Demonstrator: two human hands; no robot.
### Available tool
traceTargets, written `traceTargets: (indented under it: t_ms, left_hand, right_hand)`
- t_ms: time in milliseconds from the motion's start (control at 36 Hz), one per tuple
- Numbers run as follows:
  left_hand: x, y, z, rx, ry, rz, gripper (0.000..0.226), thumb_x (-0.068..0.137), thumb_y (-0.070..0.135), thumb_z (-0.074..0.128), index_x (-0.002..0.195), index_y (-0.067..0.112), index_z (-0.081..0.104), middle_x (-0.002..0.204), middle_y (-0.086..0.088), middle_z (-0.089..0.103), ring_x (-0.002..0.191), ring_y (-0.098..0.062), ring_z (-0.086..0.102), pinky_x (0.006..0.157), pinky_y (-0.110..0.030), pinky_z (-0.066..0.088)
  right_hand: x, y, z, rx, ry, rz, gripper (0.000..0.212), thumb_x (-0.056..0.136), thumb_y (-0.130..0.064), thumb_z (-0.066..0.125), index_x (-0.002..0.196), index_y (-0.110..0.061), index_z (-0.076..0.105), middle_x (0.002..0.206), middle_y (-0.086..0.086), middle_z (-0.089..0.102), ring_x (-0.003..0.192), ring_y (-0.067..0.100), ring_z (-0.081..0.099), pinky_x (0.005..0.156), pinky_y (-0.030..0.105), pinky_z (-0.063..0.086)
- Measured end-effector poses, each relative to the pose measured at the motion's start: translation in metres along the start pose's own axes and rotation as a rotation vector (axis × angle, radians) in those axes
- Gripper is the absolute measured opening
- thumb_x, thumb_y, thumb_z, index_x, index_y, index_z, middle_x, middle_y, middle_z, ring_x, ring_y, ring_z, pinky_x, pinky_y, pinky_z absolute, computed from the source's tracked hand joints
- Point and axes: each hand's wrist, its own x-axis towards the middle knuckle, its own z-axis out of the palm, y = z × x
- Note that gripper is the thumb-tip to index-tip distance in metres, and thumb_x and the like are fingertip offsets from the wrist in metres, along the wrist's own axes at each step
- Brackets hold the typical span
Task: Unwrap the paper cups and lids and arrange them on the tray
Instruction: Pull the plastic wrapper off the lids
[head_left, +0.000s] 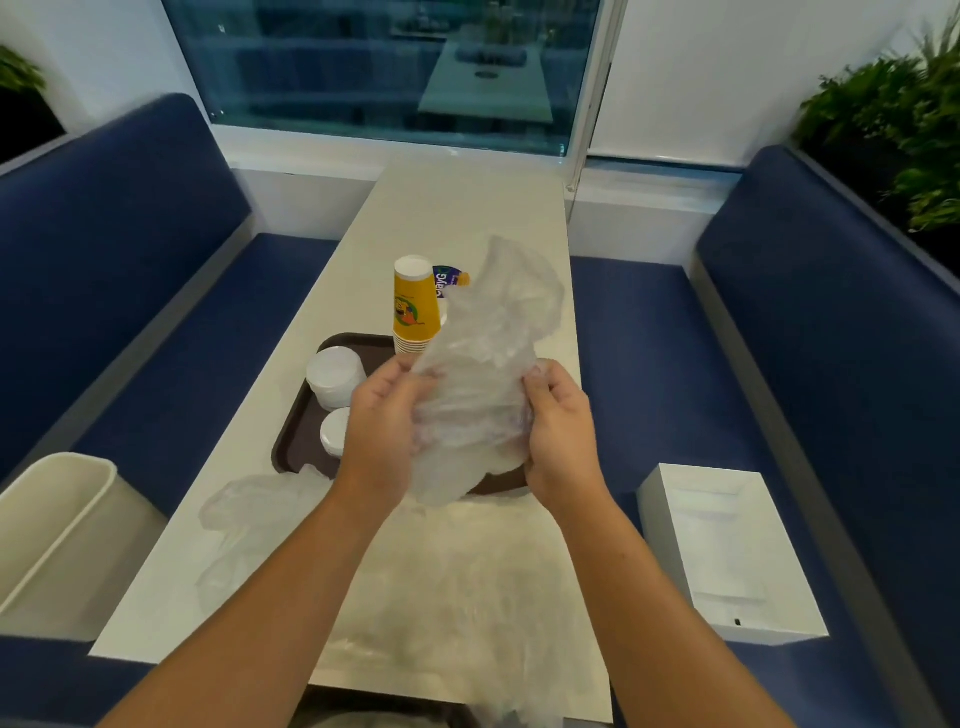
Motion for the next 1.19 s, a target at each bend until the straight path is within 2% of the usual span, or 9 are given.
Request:
traceTargets:
  t_ms: [56,139,306,472,639,806,917,1028,1194]
  left_hand:
    - [0.001,-0.002,0.003,0.098,-0.07,0.017,0.017,0.105,0.017,0.059,0.115,0.014,0.072,0.101,-0.002,0.078,0.093,-0.021,0.075,0.071,-0.032,0.061]
    - [0.0,-0.001,0.01,0.268,-0.043,0.061,0.021,0.105,0.034,0.06,0.114,0.022,0.074,0.1,0.0,0.08,0.098,-0.022,0.077,0.087,-0.039,0.063]
    - [0.005,0.004,-0.006,0.175,0.124,0.042,0.03,0.106,0.044,0.057,0.106,0.02,0.075,0.107,-0.007,0.078,0.107,-0.028,0.073,0.1,-0.054,0.057]
    - [0.001,0.004,0.005,0.168,-0.175,0.017,0.024,0.108,0.027,0.054,0.126,0.023,0.07,0.117,0.0,0.078,0.113,-0.022,0.073,0.095,-0.038,0.059]
    - [0.01,0.013,-0.017,0.102,0.176,-0.014,0.024,0.102,0.043,0.062,0.089,0.032,0.079,0.105,0.0,0.079,0.107,-0.028,0.073,0.093,-0.053,0.06]
    - [0.011,0.012,-0.027,0.02,0.122,-0.028,0.025,0.106,0.034,0.059,0.104,0.014,0.073,0.107,-0.009,0.079,0.104,-0.031,0.075,0.093,-0.052,0.06]
    - [0.009,0.017,-0.026,0.03,0.045,0.003,0.025,0.102,0.035,0.063,0.115,0.016,0.073,0.115,-0.01,0.077,0.11,-0.03,0.074,0.099,-0.055,0.057]
    - [0.009,0.023,-0.024,0.055,-0.065,0.059,0.023,0.102,0.03,0.063,0.119,0.019,0.073,0.115,-0.011,0.077,0.11,-0.031,0.073,0.098,-0.05,0.058]
    - [0.015,0.025,-0.032,0.292,-0.129,0.095,0.017,0.097,0.036,0.071,0.113,0.029,0.074,0.099,0.001,0.077,0.091,-0.023,0.072,0.08,-0.047,0.059]
  right_hand:
    - [-0.004,0.0,0.004,-0.022,-0.133,0.004,0.02,0.106,-0.022,0.051,0.113,-0.016,0.068,0.111,0.004,0.075,0.11,0.026,0.07,0.099,0.046,0.056]
    - [-0.01,-0.006,0.012,-0.213,-0.31,-0.071,0.018,0.106,-0.033,0.057,0.121,-0.031,0.066,0.109,-0.015,0.076,0.105,0.005,0.071,0.088,0.025,0.058]
    - [-0.001,-0.008,-0.004,-0.231,0.135,-0.198,0.03,0.11,-0.027,0.046,0.089,-0.017,0.065,0.076,-0.017,0.067,0.071,-0.005,0.061,0.063,0.015,0.049]
    - [-0.003,-0.006,0.009,-0.345,-0.216,-0.239,0.016,0.101,-0.039,0.064,0.116,-0.034,0.063,0.104,-0.023,0.072,0.099,-0.004,0.068,0.08,0.017,0.054]
    - [0.012,-0.019,-0.006,-0.149,0.247,-0.226,0.035,0.109,-0.021,0.043,0.078,-0.019,0.06,0.059,-0.016,0.048,0.057,0.003,0.043,0.062,0.029,0.04]
    - [0.011,-0.03,0.0,-0.185,0.163,-0.261,0.032,0.111,-0.032,0.043,0.092,-0.014,0.061,0.063,-0.013,0.046,0.057,0.003,0.042,0.058,0.021,0.039]
    - [0.002,-0.031,0.006,-0.448,0.287,-0.614,0.028,0.096,-0.032,0.059,0.119,-0.016,0.056,0.109,0.001,0.051,0.098,0.014,0.052,0.086,0.029,0.045]
    - [-0.005,-0.03,0.021,-0.92,-0.001,-0.958,0.055,0.084,-0.036,0.073,0.129,-0.007,0.059,0.123,0.01,0.049,0.116,0.022,0.043,0.103,0.029,0.038]
    - [0.01,-0.014,0.037,-1.16,-0.027,-0.973,0.02,0.093,-0.023,0.07,0.1,-0.004,0.07,0.107,0.01,0.06,0.103,0.029,0.049,0.086,0.043,0.048]
